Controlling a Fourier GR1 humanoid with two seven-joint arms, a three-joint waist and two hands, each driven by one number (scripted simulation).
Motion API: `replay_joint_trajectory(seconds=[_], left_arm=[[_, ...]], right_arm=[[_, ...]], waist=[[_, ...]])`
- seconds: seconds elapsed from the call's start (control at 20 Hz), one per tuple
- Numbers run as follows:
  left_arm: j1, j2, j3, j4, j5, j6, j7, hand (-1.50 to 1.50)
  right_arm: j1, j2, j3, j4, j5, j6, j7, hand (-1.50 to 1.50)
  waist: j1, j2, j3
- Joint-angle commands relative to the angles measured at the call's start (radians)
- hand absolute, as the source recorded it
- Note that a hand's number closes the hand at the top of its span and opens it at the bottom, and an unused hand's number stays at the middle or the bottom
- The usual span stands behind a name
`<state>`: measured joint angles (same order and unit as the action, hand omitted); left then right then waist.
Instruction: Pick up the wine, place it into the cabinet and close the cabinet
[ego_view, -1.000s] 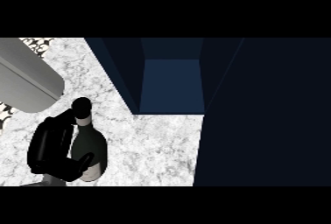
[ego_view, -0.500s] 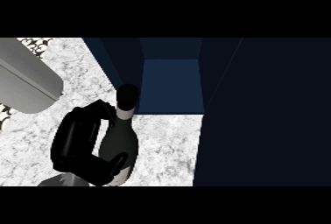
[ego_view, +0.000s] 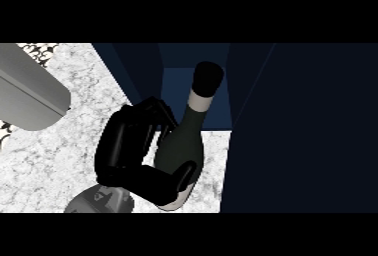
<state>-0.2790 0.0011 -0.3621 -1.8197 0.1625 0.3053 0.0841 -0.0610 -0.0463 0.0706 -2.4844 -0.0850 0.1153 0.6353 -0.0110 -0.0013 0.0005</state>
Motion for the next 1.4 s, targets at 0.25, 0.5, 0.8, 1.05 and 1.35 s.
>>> replay_joint_trajectory(seconds=[0.25,0.5,0.8,1.05,1.35], left_arm=[[-0.194,-0.001,-0.097,0.11,-0.049,0.23,0.048,1.5],[-0.231,-0.001,-0.08,0.171,-0.004,0.251,0.0,1.5],[-0.326,-0.001,-0.04,0.285,-0.024,0.274,-0.006,1.5],[-0.302,-0.001,-0.118,0.379,0.098,0.341,-0.162,1.5],[-0.324,-0.001,-0.078,0.478,0.206,0.331,-0.276,1.5]], right_arm=[[0.107,-0.01,-0.006,-0.151,-0.117,0.038,0.022,-1.5],[-0.008,-0.049,-0.106,-0.12,-0.162,0.01,0.104,-1.5],[0.018,-0.007,-0.019,-0.126,-0.094,0.006,0.08,-1.5],[0.103,0.017,0.025,-0.12,-0.06,0.04,-0.018,-1.5],[-0.001,-0.007,-0.011,-0.127,-0.082,0.005,0.086,-1.5]], waist=[[-0.003,-0.001,0.0],[0.002,0.001,0.0],[0.0,0.001,0.0],[-0.007,0.002,0.0],[-0.011,0.003,-0.001]])
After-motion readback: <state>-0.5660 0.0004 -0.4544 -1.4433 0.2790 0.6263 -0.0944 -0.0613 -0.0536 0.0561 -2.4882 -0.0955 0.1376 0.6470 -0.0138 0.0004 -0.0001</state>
